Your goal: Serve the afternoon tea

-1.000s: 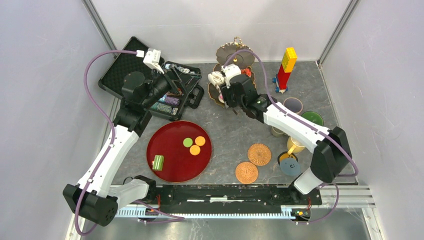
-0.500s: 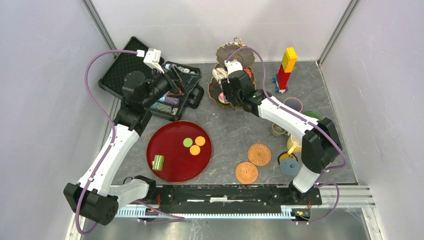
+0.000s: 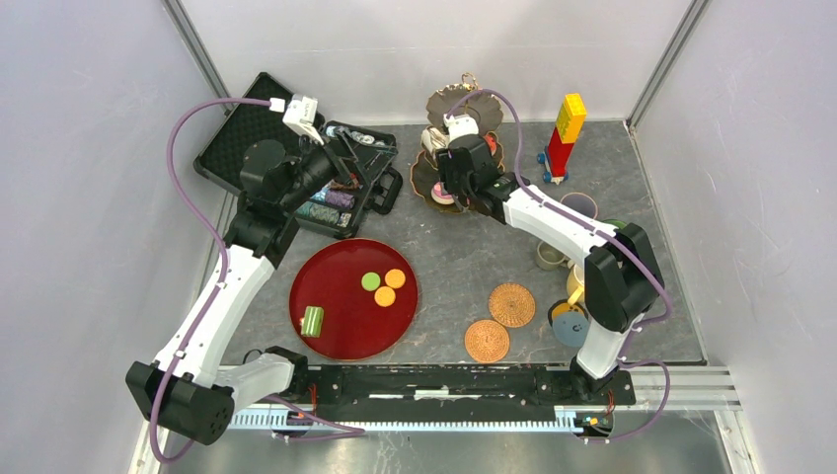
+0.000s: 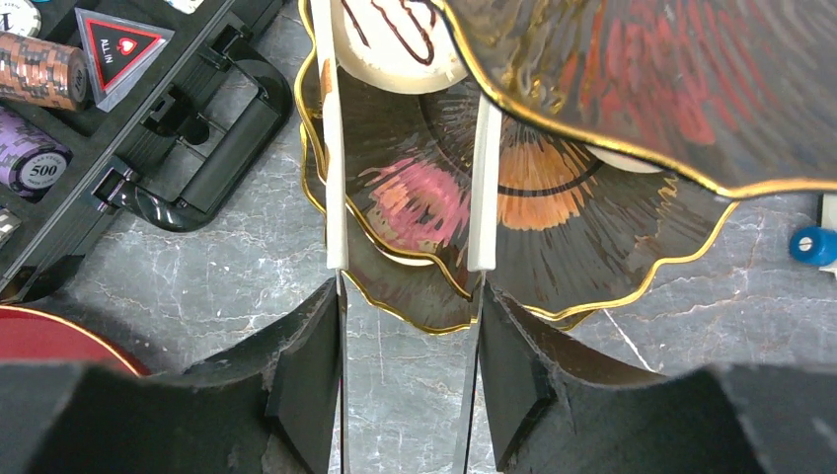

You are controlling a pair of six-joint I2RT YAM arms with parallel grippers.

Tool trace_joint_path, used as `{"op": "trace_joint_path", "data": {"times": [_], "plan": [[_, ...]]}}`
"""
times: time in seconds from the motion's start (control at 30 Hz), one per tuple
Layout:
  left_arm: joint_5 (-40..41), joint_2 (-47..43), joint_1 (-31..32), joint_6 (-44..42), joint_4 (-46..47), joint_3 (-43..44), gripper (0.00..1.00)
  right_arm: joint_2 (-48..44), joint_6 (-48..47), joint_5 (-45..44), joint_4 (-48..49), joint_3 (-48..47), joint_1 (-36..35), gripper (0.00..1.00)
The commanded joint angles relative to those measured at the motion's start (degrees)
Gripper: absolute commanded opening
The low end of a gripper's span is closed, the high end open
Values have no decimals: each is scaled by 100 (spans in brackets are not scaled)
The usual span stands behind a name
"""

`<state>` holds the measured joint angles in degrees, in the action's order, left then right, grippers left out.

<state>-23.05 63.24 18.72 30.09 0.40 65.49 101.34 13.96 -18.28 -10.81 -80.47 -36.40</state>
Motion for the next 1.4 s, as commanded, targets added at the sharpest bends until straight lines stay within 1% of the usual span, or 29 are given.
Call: {"op": "trace_joint_path", "data": {"times": [0.0,0.17,0.43,0.7,0.97,1.13,1.27,1.37], "plan": [[-143,55,-31,162,262,87,100,35,-146,-87,334,-367,27,54],[-182,89,-35,196,294,83,100,24,-228,-90,368,-286,21,59],[-200,51,-49,212,294,91,100,-65,-306,-111,352,-277,19,60],[-227,66,-74,241,329,78,100,-172,-369,-124,451,-172,19,66],[-277,139,-70,292,368,67,100,-412,-397,-124,501,23,22,64],[-278,127,-72,292,373,69,100,-616,-389,116,339,175,20,60],[-274,102,-71,288,373,69,100,-979,-512,356,254,461,19,60],[-279,107,-72,293,373,69,100,-1214,-662,669,18,559,20,60]]}}
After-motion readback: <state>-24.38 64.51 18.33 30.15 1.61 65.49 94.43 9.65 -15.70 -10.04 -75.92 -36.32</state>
